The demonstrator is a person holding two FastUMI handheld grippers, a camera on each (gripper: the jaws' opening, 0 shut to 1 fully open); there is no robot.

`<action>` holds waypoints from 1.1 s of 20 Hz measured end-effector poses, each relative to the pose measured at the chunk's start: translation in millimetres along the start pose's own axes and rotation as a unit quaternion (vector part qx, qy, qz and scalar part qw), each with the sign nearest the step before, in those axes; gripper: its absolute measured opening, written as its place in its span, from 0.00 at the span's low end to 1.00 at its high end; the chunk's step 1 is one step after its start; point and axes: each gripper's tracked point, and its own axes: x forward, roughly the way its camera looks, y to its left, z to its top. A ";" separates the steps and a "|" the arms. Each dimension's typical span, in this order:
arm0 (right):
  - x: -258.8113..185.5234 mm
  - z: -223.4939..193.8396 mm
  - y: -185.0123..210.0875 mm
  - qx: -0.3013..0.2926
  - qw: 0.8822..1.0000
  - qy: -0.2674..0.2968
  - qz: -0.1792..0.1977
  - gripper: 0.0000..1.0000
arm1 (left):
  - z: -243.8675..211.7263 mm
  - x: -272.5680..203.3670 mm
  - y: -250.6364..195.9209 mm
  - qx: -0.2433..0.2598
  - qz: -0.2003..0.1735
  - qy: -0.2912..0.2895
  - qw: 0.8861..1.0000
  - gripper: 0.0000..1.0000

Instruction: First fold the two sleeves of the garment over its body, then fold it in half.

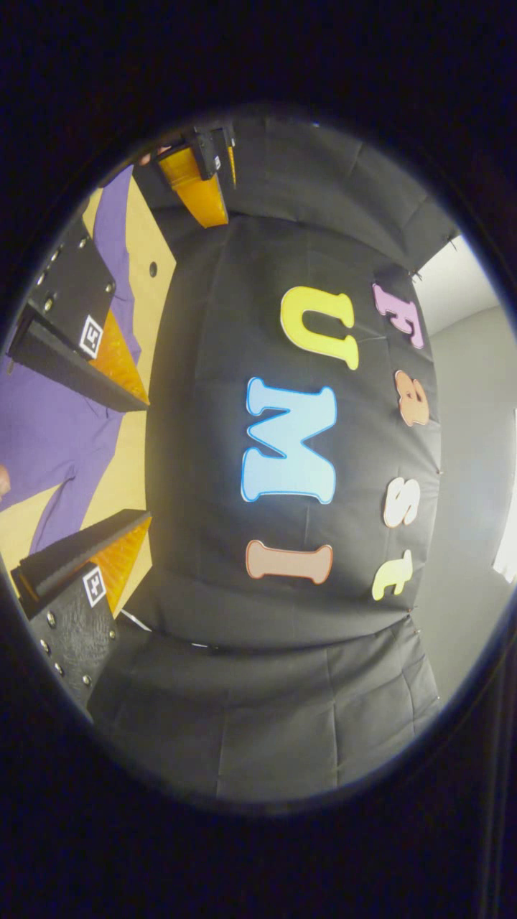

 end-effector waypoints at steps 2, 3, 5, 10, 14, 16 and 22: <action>-0.7 -2.3 -2.9 -0.001 1.000 0.003 -0.002 0.90 | -0.3 0.1 -3.2 -0.001 -0.003 -0.001 1.000 0.96; -2.1 -2.0 -4.3 -0.001 1.000 0.002 -0.004 0.90 | 0.4 -0.4 -4.7 -0.001 -0.005 -0.002 1.000 0.96; -2.6 -4.1 -8.8 0.000 1.000 0.003 -0.007 0.87 | 0.6 -2.1 -8.3 -0.003 -0.006 -0.003 1.000 0.96; -1.5 -25.3 -35.4 0.012 0.999 0.037 -0.027 0.90 | -4.1 -4.5 -12.1 -0.012 0.000 0.003 1.000 0.96; -0.6 -56.7 -71.3 0.019 0.995 0.078 -0.063 0.89 | -7.3 -7.7 -16.7 -0.009 0.008 0.007 1.000 0.96; -0.2 -74.3 -89.3 0.031 0.991 0.104 -0.079 0.90 | -8.9 -6.6 -20.3 -0.007 0.013 0.010 1.000 0.96; 1.6 -138.4 -149.0 0.053 0.972 0.186 -0.129 0.92 | -10.2 -4.5 -38.0 -0.001 0.023 0.018 1.000 0.96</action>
